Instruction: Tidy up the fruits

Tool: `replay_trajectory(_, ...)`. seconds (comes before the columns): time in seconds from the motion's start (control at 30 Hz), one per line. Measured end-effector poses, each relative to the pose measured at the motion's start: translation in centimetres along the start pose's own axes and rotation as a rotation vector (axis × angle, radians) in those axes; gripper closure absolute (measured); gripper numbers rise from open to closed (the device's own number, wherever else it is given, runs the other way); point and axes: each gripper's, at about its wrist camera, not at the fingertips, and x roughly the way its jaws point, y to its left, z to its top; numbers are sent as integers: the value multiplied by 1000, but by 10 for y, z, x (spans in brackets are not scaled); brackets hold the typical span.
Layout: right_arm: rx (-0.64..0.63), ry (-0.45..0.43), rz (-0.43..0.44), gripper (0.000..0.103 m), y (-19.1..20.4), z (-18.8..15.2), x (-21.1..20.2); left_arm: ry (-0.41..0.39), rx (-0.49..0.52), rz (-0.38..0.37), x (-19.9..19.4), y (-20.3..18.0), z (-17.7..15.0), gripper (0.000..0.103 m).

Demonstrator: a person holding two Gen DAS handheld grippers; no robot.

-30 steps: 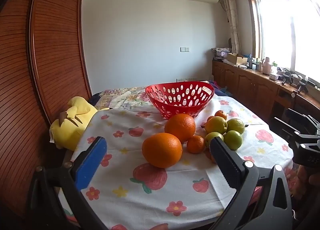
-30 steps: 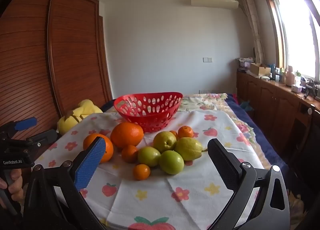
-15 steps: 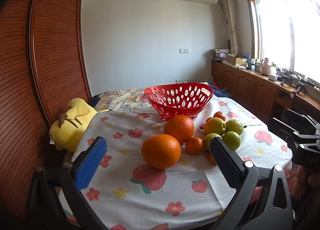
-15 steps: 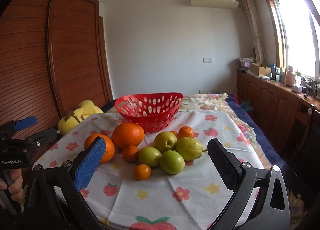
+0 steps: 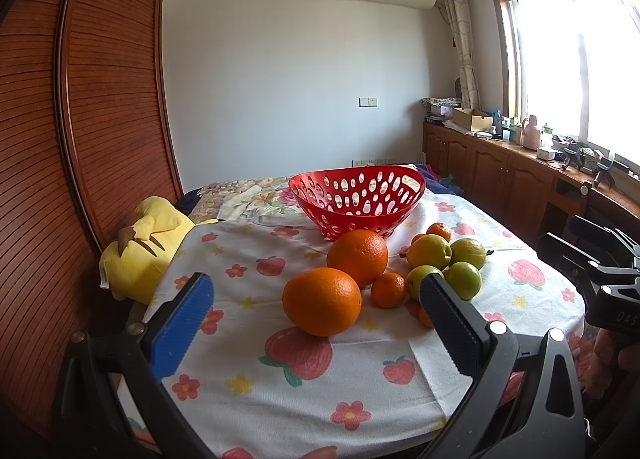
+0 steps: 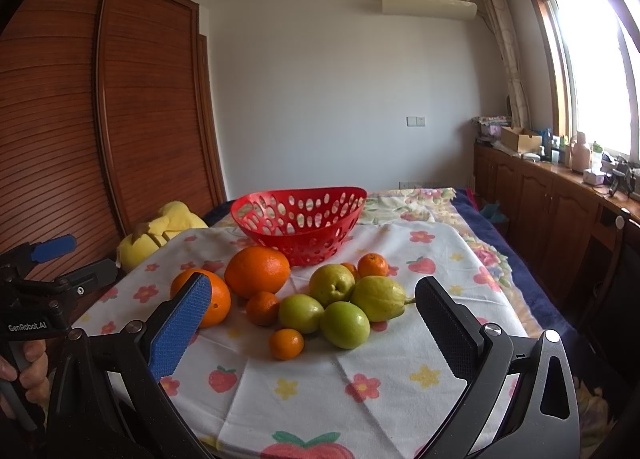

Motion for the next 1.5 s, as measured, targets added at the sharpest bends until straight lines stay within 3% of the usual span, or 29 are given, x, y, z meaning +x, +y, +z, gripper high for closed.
replay_trajectory(1.17, 1, -3, 0, 0, -2, -1, 0, -6, 3, -3, -1, -2, 0, 0)
replay_trajectory(1.5, 0, 27, 0, 0, 3, -3, 7, 26, -3, -11, 11, 0, -9, 0)
